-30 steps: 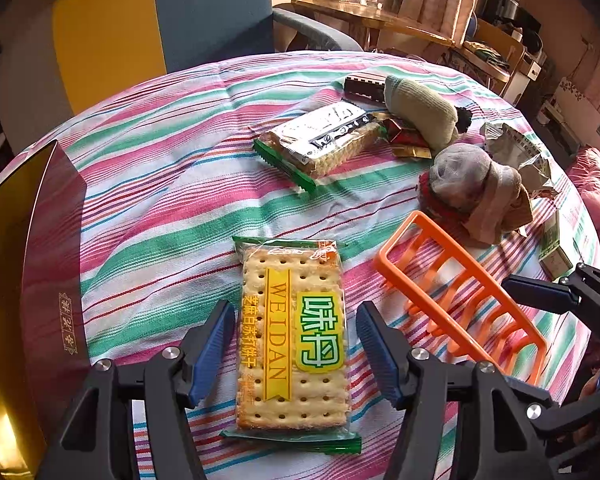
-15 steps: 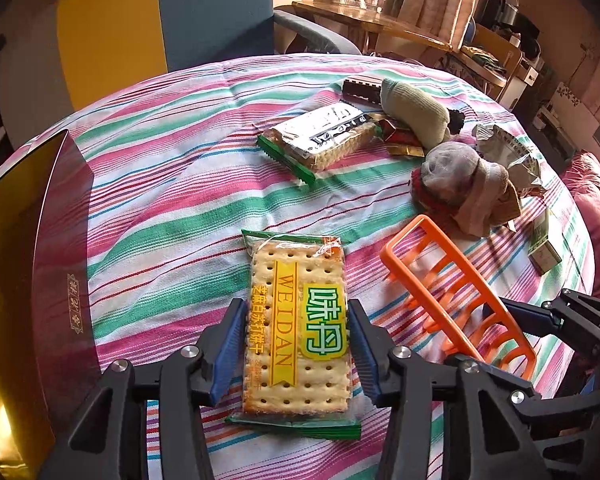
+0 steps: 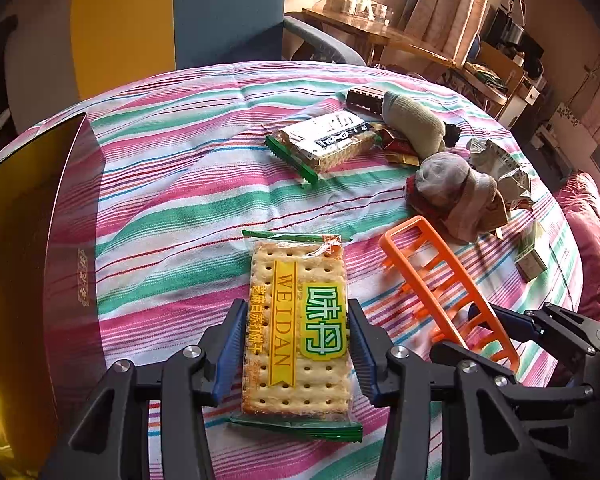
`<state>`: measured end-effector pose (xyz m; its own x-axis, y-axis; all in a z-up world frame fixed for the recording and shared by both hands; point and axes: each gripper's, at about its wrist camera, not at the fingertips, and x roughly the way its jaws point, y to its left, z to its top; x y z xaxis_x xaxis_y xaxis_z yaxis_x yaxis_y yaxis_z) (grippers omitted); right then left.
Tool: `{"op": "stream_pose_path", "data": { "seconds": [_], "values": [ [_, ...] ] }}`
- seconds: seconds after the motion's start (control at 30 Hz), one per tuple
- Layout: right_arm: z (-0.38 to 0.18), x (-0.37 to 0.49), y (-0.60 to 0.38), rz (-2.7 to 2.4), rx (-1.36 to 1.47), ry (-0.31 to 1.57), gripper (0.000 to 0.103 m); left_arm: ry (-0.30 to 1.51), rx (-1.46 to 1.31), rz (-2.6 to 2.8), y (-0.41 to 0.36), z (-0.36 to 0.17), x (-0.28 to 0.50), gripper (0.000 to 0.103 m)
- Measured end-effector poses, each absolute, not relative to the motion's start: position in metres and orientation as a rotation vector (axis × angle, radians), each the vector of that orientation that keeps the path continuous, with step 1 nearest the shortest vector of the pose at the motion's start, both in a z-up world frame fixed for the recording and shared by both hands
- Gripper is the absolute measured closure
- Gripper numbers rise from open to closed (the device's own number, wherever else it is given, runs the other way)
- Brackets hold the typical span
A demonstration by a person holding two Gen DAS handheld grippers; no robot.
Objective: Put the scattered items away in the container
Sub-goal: 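Carry the cracker pack and orange rack into the gold tray with both tools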
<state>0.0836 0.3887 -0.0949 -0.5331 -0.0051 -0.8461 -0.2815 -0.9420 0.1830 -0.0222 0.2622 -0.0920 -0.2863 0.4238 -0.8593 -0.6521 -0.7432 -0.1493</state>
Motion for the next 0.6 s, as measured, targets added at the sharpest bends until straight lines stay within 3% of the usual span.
{"op": "stream_pose_path", "data": {
  "seconds": [0.33, 0.6],
  "values": [
    [-0.084, 0.097, 0.380, 2.565, -1.360, 0.545, 0.053, 0.194, -1.167, 2.132, 0.226, -0.048, 0.002, 0.054],
    [-0.057, 0.088, 0.348, 2.643, -1.301, 0.488, 0.053, 0.109, -1.145, 2.243, 0.173, -0.026, -0.004, 0.054]
  ]
}}
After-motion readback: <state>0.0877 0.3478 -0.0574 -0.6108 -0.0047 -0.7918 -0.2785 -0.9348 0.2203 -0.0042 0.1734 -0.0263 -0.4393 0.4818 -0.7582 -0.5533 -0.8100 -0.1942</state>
